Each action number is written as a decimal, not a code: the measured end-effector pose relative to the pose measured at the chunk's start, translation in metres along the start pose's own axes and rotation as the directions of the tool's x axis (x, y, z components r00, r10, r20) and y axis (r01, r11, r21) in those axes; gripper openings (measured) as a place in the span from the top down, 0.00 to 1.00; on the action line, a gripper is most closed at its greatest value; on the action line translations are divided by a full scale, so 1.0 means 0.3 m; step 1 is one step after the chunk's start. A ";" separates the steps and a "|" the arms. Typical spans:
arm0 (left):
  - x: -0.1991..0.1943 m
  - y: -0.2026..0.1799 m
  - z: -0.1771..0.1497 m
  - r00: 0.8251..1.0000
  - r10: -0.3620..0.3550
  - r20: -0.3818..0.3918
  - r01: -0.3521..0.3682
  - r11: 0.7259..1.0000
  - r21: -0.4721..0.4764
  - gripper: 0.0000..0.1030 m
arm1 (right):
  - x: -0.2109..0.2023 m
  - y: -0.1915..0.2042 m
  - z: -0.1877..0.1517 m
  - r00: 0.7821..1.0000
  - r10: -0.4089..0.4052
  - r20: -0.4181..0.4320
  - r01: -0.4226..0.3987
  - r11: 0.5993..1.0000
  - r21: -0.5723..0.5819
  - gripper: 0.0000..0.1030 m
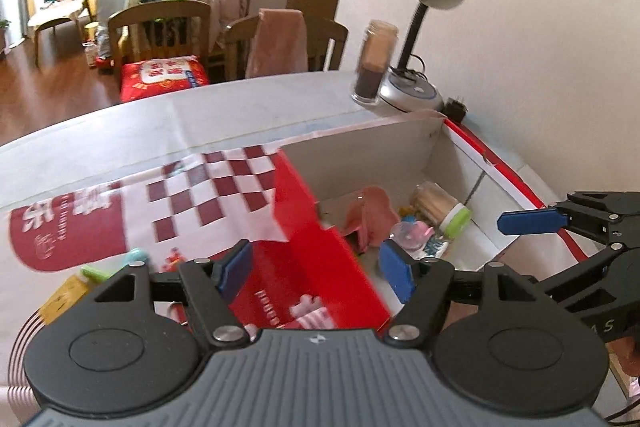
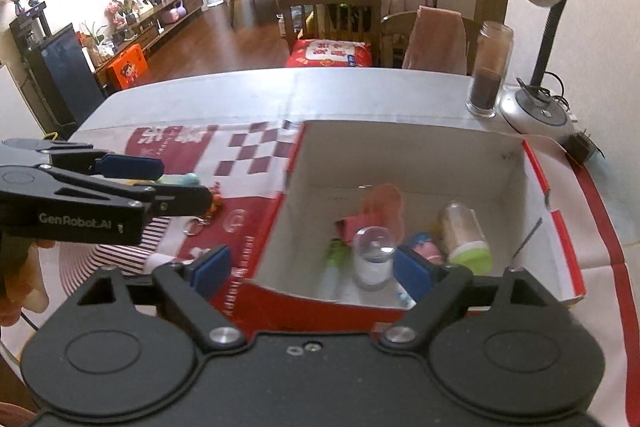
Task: Organize rigid objects
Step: 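Withdraw both tools from the box back over the table items, then grasp the yellow juice box with the left tool while the right tool grasps the orange dragon keychain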
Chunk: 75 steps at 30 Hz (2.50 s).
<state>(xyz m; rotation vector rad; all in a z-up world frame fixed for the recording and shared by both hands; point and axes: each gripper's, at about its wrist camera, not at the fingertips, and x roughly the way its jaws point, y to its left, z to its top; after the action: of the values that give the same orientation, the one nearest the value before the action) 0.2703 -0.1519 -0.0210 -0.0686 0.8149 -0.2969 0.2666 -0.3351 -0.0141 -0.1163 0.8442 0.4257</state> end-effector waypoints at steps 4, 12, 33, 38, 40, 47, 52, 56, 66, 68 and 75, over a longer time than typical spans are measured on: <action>-0.085 0.079 -0.051 0.999 0.030 0.025 -0.029 0.999 -0.021 0.32 | -0.011 0.078 0.002 1.000 0.006 0.017 -0.006 1.000 -0.006 0.07; -0.221 0.233 -0.144 0.988 0.127 0.087 -0.121 0.990 -0.073 0.21 | -0.033 0.270 -0.002 0.998 0.044 0.053 -0.041 0.998 -0.056 0.00; -0.342 0.532 -0.371 0.965 0.239 0.104 -0.219 0.960 -0.172 0.21 | 0.057 0.525 -0.058 0.996 0.087 0.031 -0.083 0.990 -0.118 0.00; -0.287 0.575 -0.386 0.965 0.247 0.092 -0.227 0.956 -0.183 0.21 | 0.136 0.527 -0.041 0.996 0.084 0.011 -0.082 0.989 -0.119 0.00; -0.253 0.592 -0.388 0.964 0.253 0.078 -0.235 0.953 -0.189 0.21 | 0.175 0.521 -0.028 0.996 0.085 0.008 -0.084 0.990 -0.116 0.00; -0.136 0.637 -0.362 0.969 0.239 0.067 -0.227 0.962 -0.153 0.21 | 0.328 0.487 0.000 0.997 0.076 -0.005 -0.076 0.987 -0.143 0.03; -0.030 0.664 -0.340 0.972 0.231 0.038 -0.224 0.965 -0.135 0.21 | 0.437 0.464 0.022 0.998 0.061 -0.021 -0.063 0.985 -0.160 0.05; 0.049 0.683 -0.328 0.970 0.242 0.008 -0.239 0.964 -0.118 0.21 | 0.519 0.460 0.040 0.999 0.039 -0.023 -0.043 0.980 -0.195 0.08; 0.179 0.741 -0.313 0.964 0.266 -0.024 -0.267 0.959 -0.091 0.21 | 0.700 0.450 0.061 0.999 -0.011 -0.051 0.000 0.977 -0.213 0.26; 0.190 0.751 -0.311 0.965 0.259 -0.024 -0.261 0.961 -0.090 0.21 | 0.726 0.444 0.064 0.998 -0.012 -0.058 -0.001 0.977 -0.214 0.29; 0.239 0.769 -0.311 0.970 0.238 -0.037 -0.241 0.968 -0.070 0.21 | 0.781 0.445 0.065 0.997 -0.010 -0.070 -0.006 0.974 -0.228 0.42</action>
<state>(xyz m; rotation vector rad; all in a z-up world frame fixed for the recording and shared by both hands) 0.3030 0.0532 -0.1758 -0.0344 0.8529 -0.0394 0.3627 -0.1336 -0.1668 -0.3465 0.8630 0.5188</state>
